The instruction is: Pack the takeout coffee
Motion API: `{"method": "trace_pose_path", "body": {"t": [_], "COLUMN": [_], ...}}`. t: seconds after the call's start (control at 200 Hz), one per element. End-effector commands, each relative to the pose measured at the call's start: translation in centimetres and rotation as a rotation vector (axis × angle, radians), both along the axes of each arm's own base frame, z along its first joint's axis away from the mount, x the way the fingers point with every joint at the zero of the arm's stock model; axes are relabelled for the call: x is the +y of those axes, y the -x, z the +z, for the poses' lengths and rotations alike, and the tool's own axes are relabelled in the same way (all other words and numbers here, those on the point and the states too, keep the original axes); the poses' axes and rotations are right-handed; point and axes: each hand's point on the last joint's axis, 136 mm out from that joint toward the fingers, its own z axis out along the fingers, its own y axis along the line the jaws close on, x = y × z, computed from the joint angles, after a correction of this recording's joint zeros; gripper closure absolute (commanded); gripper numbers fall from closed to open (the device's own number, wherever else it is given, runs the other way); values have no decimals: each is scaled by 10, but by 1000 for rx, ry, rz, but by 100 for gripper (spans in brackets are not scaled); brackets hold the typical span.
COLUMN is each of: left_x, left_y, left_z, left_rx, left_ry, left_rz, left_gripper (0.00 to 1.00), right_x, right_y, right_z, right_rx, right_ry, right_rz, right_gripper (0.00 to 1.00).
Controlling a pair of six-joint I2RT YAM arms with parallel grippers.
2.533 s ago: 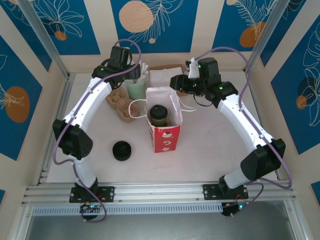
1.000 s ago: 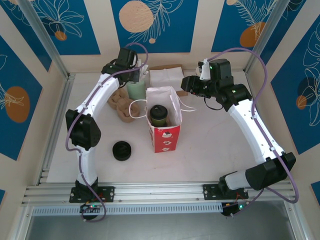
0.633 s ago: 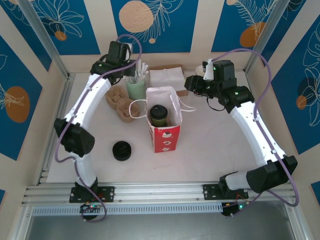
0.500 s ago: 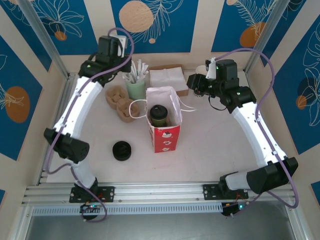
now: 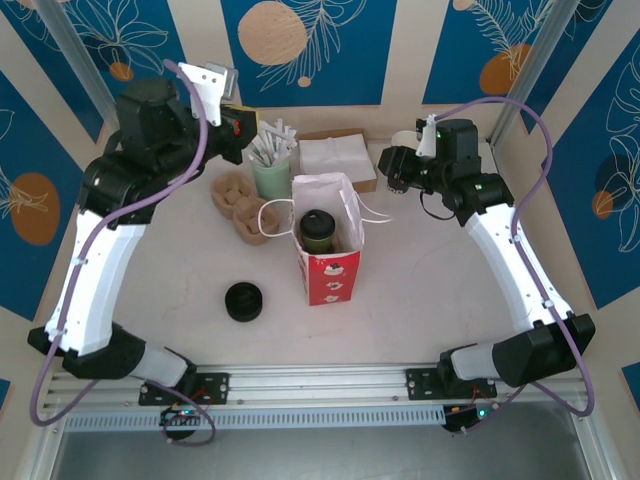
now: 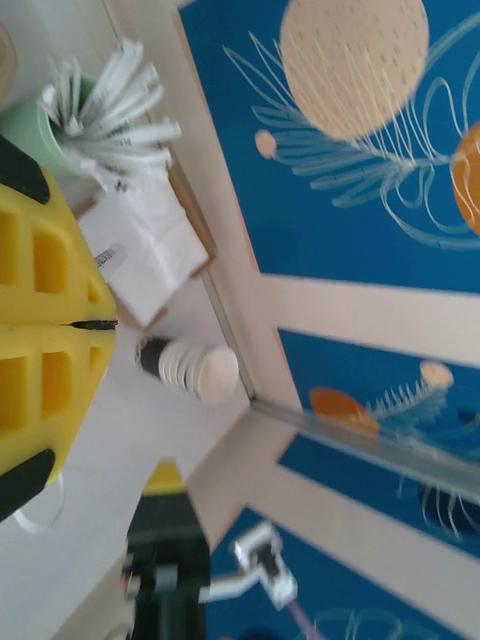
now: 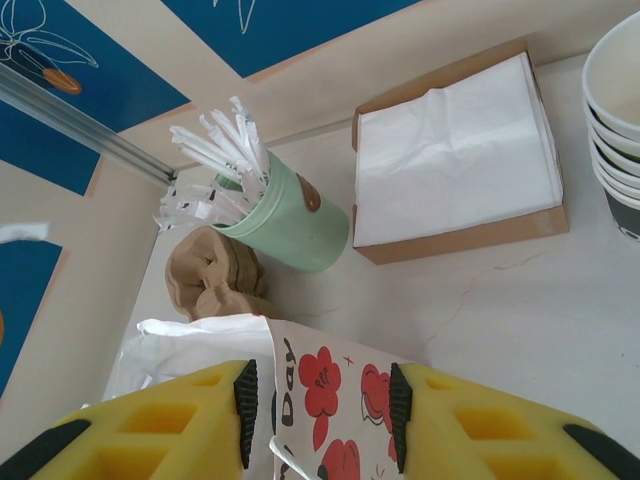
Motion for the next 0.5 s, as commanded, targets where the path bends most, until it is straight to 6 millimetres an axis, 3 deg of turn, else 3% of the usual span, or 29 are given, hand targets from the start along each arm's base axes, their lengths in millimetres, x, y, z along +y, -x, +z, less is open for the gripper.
{"method": "trace_pose_path", "body": {"t": [0.0,0.25,0.495], "left_x": [-17,-52,-75], "left_y": [35,76,82], "left_z": [5,-22,-78], "left_rx": [31,104,211], "left_ry": [55,-18,-176], "left_rz": [-165,-332,-363], "left_gripper": [97,96,96], "right_x": [-6,-10,-11], "right_y": [0,-1,0], "right_z": [5,2,2], "right_rx": [-30,-25,-23], "right_ry": [10,16,17], "right_rz": [-13,-25,-23], "right_gripper": [58,58,58]}}
